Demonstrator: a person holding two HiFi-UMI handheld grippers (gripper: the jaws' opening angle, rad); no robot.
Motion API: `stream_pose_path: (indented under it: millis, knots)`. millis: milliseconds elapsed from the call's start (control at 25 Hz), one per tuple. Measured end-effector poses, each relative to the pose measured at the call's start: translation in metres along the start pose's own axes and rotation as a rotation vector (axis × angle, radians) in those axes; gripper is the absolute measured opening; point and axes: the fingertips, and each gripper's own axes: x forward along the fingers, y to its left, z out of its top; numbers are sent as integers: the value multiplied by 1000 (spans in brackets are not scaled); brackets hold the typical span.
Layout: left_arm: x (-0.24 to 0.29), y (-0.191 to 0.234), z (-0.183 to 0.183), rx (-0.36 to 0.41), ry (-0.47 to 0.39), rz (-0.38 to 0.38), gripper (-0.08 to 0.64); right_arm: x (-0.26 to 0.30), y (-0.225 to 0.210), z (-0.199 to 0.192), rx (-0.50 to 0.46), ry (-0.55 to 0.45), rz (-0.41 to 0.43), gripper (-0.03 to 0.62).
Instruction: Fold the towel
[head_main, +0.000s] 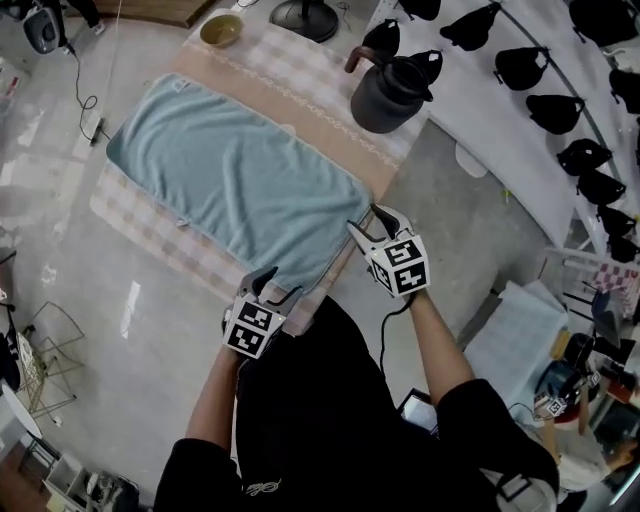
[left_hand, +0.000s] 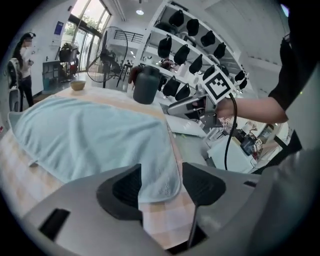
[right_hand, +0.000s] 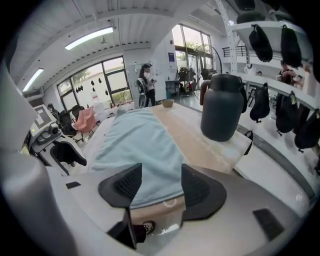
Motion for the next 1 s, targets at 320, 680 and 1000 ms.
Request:
stream_pose_path:
  millis: [320, 680, 1000]
  knots:
    - [34, -31, -33, 36, 101, 5, 262, 27, -26, -31, -17, 122, 20, 249]
    - [47, -26, -50, -3, 133, 107, 262, 51, -47, -43, 22, 176, 11, 249]
    - [53, -18, -59, 3, 161, 158, 244, 63, -52, -49, 17, 192, -14, 231]
